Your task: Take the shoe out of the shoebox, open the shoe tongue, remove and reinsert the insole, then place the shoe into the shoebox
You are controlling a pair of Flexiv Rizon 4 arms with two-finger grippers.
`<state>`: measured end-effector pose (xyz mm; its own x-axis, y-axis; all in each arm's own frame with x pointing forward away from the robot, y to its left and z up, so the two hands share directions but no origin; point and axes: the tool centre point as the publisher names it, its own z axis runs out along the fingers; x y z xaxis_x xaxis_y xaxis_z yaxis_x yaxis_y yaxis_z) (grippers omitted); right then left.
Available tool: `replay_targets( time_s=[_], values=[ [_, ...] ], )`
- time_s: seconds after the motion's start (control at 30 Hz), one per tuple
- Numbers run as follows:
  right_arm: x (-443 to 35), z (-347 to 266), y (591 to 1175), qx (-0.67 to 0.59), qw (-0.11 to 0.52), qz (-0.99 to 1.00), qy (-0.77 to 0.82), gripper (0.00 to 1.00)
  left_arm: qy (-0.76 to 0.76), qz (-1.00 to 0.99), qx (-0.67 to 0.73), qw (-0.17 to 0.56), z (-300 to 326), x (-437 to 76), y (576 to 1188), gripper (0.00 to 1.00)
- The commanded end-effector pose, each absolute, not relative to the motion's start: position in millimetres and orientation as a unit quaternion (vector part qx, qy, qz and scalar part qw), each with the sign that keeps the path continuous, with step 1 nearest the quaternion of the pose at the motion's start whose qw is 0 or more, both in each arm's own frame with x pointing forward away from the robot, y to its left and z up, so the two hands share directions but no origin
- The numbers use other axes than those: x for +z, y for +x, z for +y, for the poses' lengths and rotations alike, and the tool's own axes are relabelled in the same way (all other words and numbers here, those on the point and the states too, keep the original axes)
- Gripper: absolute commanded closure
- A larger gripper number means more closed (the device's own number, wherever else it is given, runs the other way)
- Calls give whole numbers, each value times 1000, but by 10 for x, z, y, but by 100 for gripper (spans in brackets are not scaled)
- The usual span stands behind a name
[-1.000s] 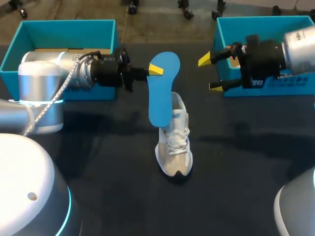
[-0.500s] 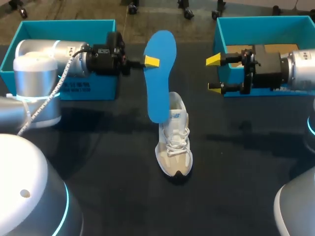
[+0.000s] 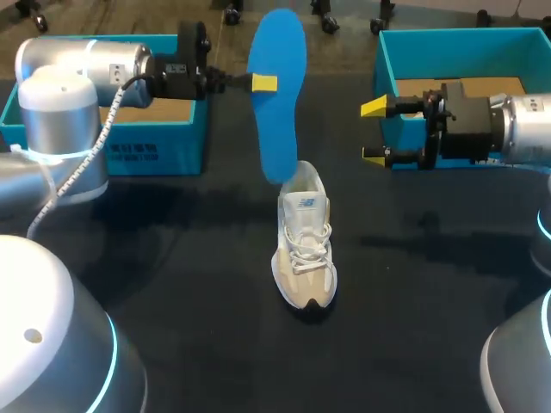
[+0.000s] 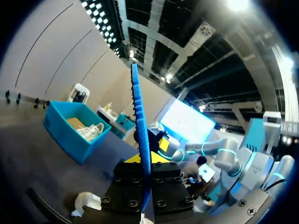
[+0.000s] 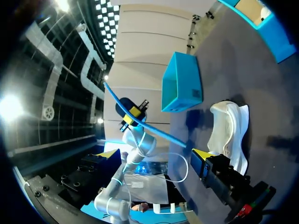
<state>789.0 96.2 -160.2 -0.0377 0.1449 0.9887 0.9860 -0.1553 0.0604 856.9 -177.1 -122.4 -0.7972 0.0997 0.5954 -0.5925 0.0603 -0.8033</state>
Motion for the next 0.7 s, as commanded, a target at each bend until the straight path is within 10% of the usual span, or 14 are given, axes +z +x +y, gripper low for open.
replay_targets(
  time_s=[0.03,0.7],
  values=[
    [-1605,979,7901,-513,409,-505,-561,0,45,-694,712,94,-1798,-1229,8556,100],
    [-1605,979,7901,-513,409,-505,-561,0,-296,-655,678,-156,-1841,-1138,8500,100]
  ],
)
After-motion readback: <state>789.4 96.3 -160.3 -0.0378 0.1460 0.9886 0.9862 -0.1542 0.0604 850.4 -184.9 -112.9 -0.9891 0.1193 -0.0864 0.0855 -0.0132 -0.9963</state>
